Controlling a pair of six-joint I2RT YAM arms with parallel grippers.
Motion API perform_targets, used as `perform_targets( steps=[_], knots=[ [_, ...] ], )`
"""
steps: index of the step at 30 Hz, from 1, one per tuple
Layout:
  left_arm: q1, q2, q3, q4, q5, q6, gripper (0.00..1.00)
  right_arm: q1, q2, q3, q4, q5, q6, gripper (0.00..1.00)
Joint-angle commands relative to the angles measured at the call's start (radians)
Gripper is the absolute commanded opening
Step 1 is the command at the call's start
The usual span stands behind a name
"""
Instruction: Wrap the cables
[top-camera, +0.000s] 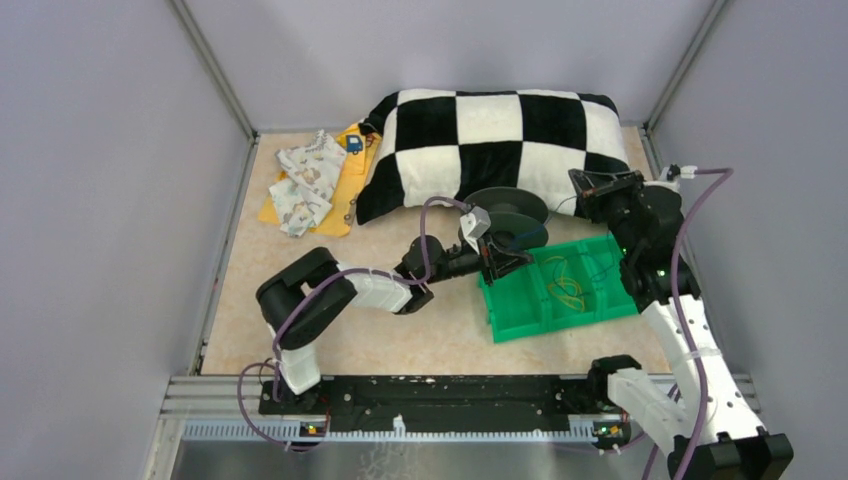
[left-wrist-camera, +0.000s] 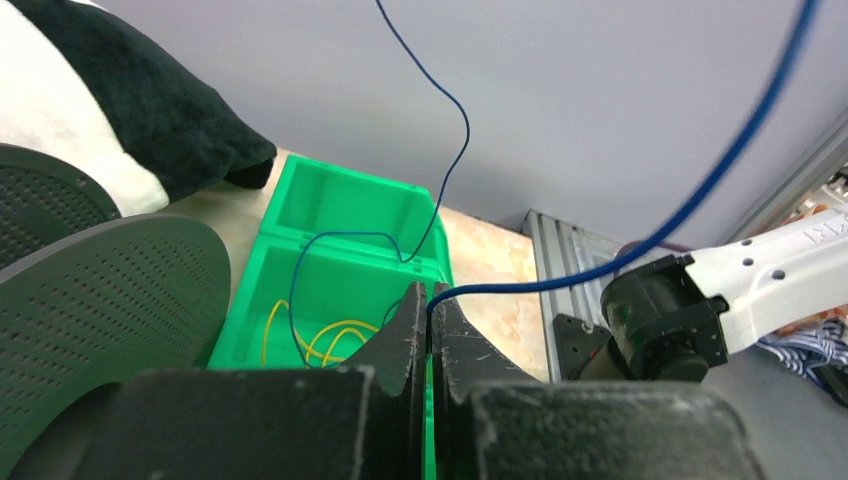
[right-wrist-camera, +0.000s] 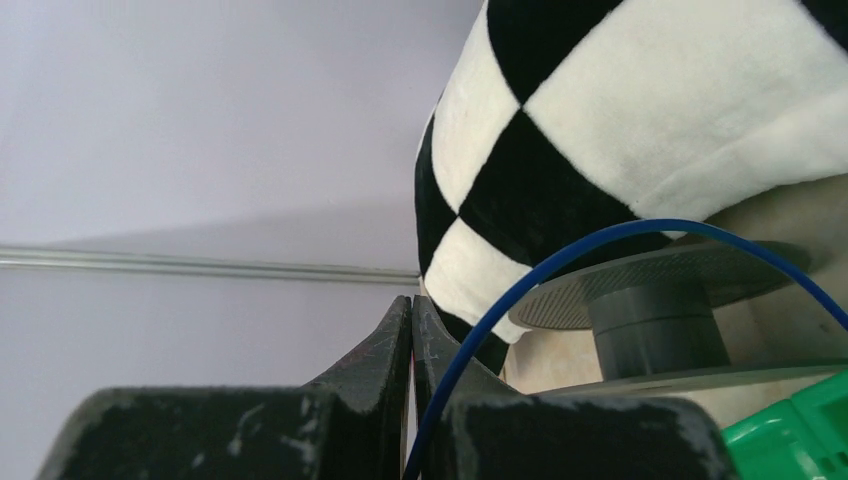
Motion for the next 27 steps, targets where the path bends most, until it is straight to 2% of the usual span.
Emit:
perform_targets(
  steps=[1,2,3,7,9,11,13,16,19,23,27],
  knots=[
    [-0.002,-0.182,-0.021,-0.204,0.020,0.156,0.00,-0.062,-0.048,-0.012,-0.052,-0.001,-0.058,0.00],
    [-0.003,-0.216,-0.020,-0.289,0.022,0.183,0.00,-0.072,-0.047,-0.015,-0.067,-0.007,-0.077,0.00],
    [-0.003,-0.251,-0.011,-0.392,0.020,0.205,0.00,-0.080,-0.045,-0.020,-0.080,-0.008,-0.094,0.05],
    [-0.002,-0.334,0.145,-0.877,0.028,0.324,0.00,-0.087,-0.024,-0.042,-0.133,-0.068,-0.194,0.42],
    [0.006,-0.338,0.242,-1.151,-0.004,0.337,0.00,-0.093,-0.002,-0.041,-0.171,-0.107,-0.275,0.60],
    [0.022,-0.321,0.345,-1.372,-0.004,0.373,0.00,-0.097,0.024,-0.025,-0.218,-0.155,-0.374,0.70],
    [0.038,-0.304,0.429,-1.527,0.010,0.423,0.00,-0.100,0.043,0.006,-0.276,-0.198,-0.484,0.78],
    [0.063,-0.298,0.499,-1.633,-0.003,0.453,0.00,-0.100,0.056,0.063,-0.366,-0.282,-0.638,0.91],
    [0.096,-0.293,0.545,-1.690,-0.043,0.462,0.00,-0.101,0.048,0.111,-0.463,-0.340,-0.748,0.98],
    [0.114,-0.318,0.522,-1.647,-0.122,0.499,0.00,-0.102,0.020,0.156,-0.544,-0.420,-0.826,0.99],
    [0.114,-0.361,0.458,-1.568,-0.134,0.550,0.00,-0.101,0.040,0.264,-0.662,-0.512,-0.907,0.99]
  ],
)
